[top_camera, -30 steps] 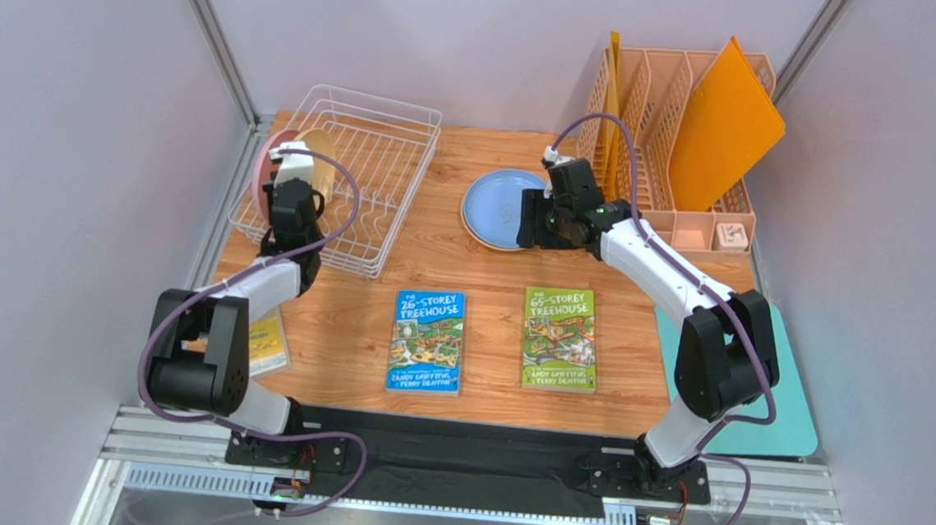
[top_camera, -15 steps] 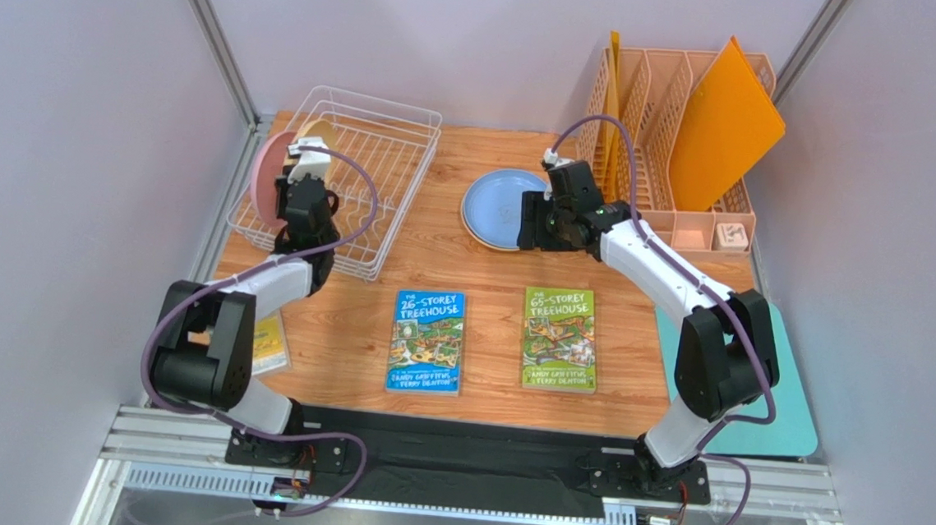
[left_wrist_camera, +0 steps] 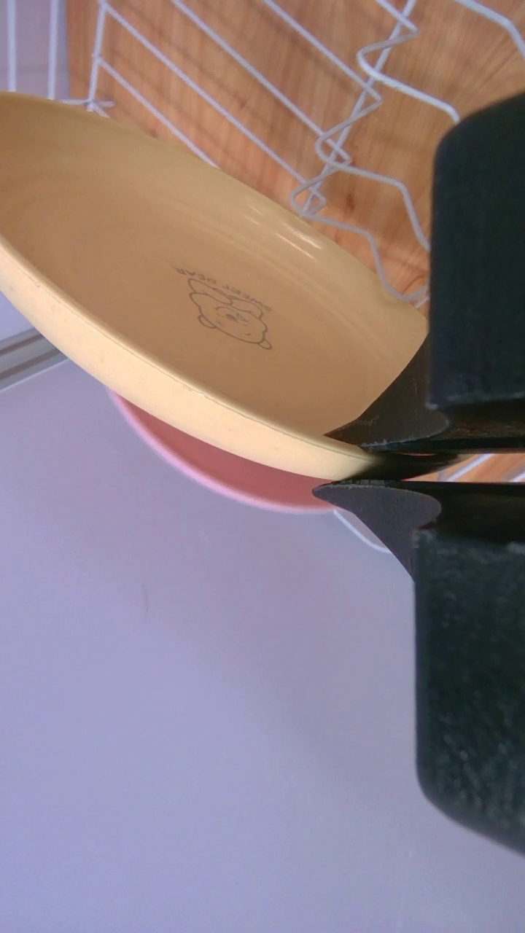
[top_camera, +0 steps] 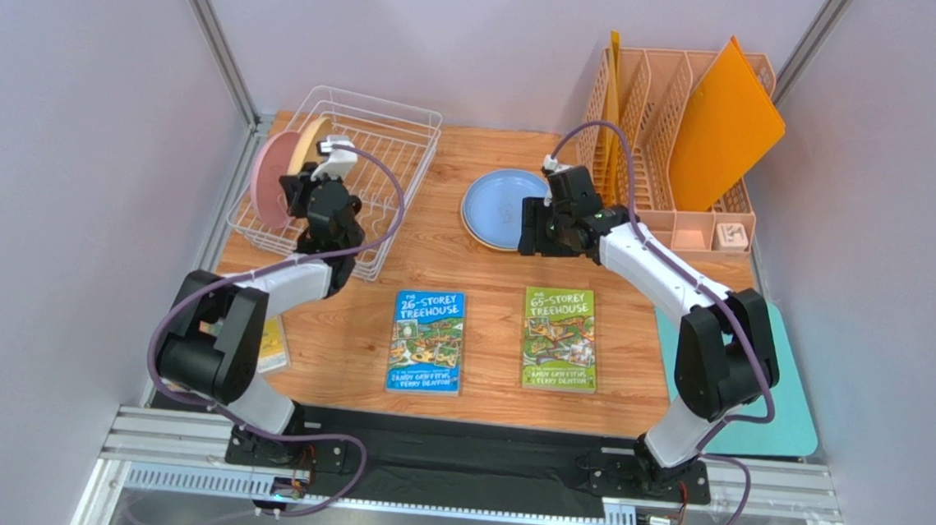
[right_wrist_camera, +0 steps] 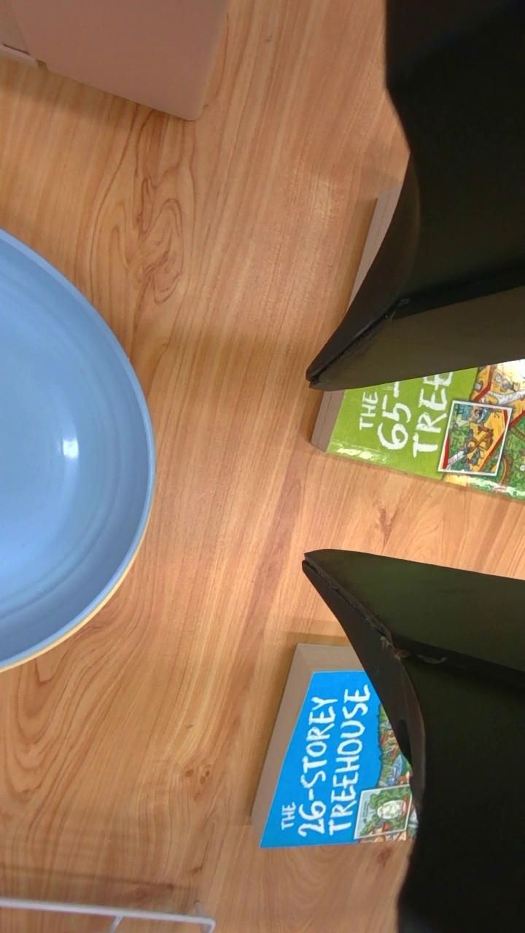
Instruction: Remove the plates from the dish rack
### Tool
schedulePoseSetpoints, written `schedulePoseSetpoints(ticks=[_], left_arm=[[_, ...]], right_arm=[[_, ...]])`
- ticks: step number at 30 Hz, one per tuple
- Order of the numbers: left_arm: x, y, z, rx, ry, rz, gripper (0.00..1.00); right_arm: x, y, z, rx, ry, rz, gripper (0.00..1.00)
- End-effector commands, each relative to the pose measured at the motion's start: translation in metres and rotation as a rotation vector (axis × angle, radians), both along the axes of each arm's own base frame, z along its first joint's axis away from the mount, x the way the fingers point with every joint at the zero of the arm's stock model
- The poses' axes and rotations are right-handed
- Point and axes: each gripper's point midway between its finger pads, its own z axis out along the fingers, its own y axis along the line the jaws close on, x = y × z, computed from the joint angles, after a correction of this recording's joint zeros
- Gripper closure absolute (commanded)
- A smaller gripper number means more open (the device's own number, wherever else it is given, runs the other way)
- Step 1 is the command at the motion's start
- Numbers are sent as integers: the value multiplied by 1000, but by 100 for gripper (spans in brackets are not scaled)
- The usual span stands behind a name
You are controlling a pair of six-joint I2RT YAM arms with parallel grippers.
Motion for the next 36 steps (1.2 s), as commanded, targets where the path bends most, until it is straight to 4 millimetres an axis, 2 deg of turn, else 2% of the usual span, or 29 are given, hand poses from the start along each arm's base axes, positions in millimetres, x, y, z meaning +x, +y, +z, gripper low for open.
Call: schedulePoseSetpoints(ticks=[1,6,9,11,13,14,16,17,18,22,26,30,36], left_arm=[[-18,7,70,-15,-162,59,100],[-31,7,90,-36,-172,62,100],[-38,-3,98,-86,-143,15,100],[-31,-26,97,-173,-93,-134,100],[-36,-42,97,-334,-61,-212,100],[-32,-64,92,-395,-14,-333,100],[-38,-86,90,-543,-11,-416,100],[-38,-106,87,-629,-4,-507,100],[-42,-115,84,-676,9,-545,100],[-47,-164,70,-865,89,-730,100],[-51,-199,52,-1026,175,-830,100],[-52,-220,39,-1122,209,-902,100],[-54,-231,31,-1167,245,-936,100]], right_arm=[[3,2,17,24,-62,-8,39],[1,1,23,37,-74,-14,39],[-1,2,32,52,-91,-11,39],[-3,6,45,89,-116,8,39],[-1,13,60,138,-152,24,39],[-3,19,66,172,-157,52,39],[-1,29,80,228,-193,75,38],[-2,35,85,257,-197,96,38],[1,40,91,285,-217,102,38],[8,53,105,349,-252,131,38],[12,65,115,415,-276,158,38],[16,73,114,447,-282,179,38],[20,79,99,462,-246,180,38]])
